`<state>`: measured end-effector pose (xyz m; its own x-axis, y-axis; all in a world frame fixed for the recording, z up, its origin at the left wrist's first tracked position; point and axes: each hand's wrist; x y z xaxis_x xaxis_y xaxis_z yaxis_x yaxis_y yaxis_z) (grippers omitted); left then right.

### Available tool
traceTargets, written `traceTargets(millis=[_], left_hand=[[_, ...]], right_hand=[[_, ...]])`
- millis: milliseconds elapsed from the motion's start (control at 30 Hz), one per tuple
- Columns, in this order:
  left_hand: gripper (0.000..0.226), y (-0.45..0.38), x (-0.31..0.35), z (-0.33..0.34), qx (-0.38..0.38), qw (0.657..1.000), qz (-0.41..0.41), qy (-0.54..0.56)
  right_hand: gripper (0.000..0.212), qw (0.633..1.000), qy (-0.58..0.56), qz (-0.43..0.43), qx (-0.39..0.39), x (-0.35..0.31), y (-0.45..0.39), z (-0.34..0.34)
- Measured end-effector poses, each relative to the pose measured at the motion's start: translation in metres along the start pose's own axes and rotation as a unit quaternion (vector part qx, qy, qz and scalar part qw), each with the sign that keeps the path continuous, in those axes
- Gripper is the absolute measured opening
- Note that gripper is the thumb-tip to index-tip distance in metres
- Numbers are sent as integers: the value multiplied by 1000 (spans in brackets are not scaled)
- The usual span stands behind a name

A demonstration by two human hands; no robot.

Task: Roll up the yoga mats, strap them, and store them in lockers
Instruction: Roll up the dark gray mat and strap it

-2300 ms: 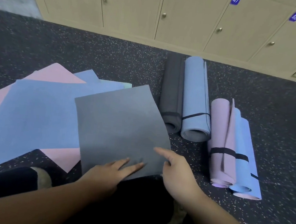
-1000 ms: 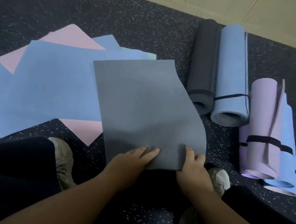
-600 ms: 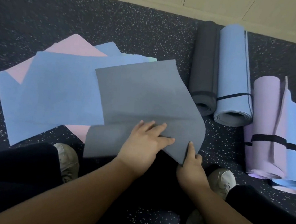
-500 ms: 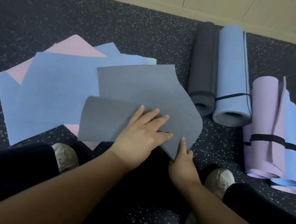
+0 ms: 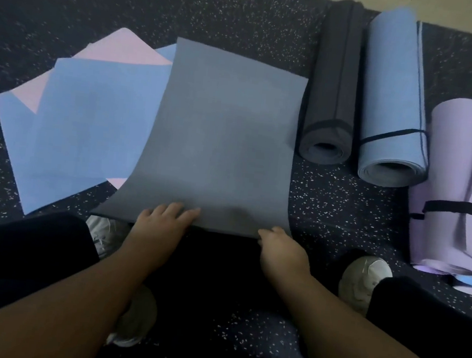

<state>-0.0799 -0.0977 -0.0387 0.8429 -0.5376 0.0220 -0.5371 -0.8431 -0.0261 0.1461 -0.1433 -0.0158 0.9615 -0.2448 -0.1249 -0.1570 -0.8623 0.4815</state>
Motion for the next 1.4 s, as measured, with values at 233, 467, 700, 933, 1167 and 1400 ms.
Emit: traceTargets(millis=[233,467,700,933,1167,1400], left_hand=[[26,-16,10,17,45,986,-81,142],[15,-42,16,26,-52,971,-203,112],[21,-47,26,43,8,988,-151,44],[15,-60,20,51,9,974,-206,90],[37,-41,32,70,38,983,-148,104],[65,-36,33,91,-6,990,-110,86]], right_hand=[[22,976,-49,46,206,10,-18,-7],[24,987,-20,-4,162,18,-35,2],[24,993,-44,46,99,16,-57,13],[34,989,-34,-15,145,6,-68,18],[54,983,-114,-18,142,6,-62,45],[48,990,-92,-35,100,8,-72,59]])
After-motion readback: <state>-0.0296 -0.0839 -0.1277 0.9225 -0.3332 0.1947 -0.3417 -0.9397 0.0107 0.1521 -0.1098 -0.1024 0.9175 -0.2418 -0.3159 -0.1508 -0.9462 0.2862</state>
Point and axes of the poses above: each hand's wrist, its own y-axis away from the middle knuckle, its own z-axis out of the palm, x = y × z, and after that the axes turned 7 degrees about x, right-handed
